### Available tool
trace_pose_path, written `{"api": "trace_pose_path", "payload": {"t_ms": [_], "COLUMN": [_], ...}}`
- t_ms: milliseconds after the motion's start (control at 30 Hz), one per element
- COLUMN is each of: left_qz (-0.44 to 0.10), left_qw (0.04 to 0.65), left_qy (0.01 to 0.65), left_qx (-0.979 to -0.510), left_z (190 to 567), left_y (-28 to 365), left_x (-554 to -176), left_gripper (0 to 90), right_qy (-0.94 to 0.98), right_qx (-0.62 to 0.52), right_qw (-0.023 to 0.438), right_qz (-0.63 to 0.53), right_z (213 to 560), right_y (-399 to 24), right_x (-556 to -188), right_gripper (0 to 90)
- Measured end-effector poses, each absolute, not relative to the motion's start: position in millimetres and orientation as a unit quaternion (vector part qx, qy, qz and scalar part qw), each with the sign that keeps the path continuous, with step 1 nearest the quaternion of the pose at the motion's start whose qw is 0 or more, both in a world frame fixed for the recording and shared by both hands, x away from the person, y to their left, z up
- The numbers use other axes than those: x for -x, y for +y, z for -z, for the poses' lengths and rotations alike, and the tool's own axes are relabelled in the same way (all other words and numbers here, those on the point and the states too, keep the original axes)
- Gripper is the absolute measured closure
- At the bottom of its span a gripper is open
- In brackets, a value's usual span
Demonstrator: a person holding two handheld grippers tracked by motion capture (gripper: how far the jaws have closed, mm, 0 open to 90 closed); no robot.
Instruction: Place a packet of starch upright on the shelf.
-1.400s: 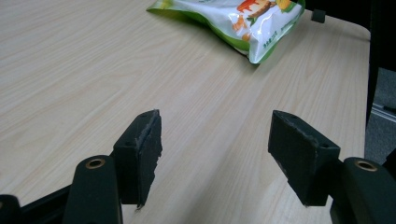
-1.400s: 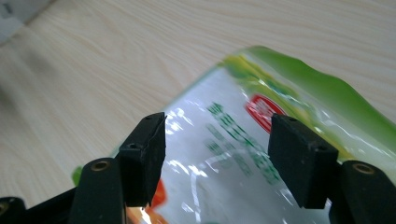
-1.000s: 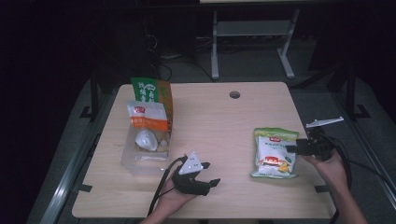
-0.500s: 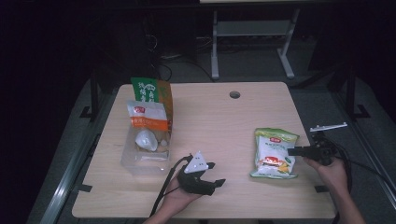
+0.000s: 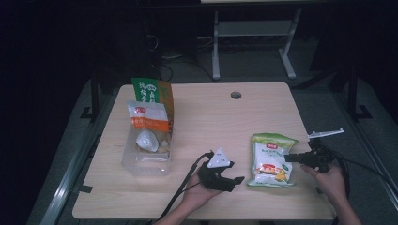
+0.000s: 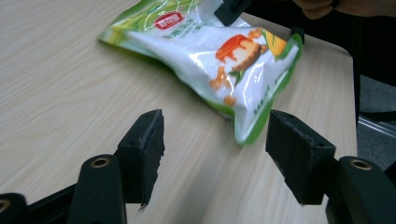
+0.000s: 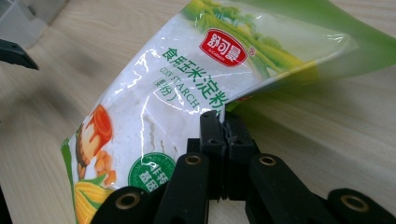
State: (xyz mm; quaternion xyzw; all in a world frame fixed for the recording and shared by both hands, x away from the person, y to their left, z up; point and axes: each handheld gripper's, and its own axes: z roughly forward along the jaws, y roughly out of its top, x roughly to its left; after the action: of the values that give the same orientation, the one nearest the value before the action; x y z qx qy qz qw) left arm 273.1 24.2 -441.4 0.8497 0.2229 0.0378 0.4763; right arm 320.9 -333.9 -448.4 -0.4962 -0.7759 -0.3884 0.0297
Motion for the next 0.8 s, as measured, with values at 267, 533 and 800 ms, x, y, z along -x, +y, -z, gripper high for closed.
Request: {"api": "trace_pose_path", "payload": {"t_ms": [267,533,800], "left_qz": [-0.019,0.028,0.06], "left_qw": [0.465,0.456,0.45], "left_qy": [0.218,0.234,0.26], "left_qx": [-0.858,-0.858,-0.853], "left_z": [451.5,456.3,461.8], "left_y": [-9.8,-27.6,-36.0], "left_x": [-290.5,-302.1,-310.5], "left_gripper": [43.0,37.1,32.9], "right_qy": [-0.767,-0.745,-0.764], "right_qx": [0.515,0.518,0.481], "right_qw": [0.036,0.086,0.083], "right_qz": [0.381,0.411,0.422], "right_z": [451.2,461.9,457.5], "right_y": [-343.6,-348.2,-337.8], "right_x": [-327.7,-338.1,-331.9], "right_gripper": [54.5,66.5,88.8]}}
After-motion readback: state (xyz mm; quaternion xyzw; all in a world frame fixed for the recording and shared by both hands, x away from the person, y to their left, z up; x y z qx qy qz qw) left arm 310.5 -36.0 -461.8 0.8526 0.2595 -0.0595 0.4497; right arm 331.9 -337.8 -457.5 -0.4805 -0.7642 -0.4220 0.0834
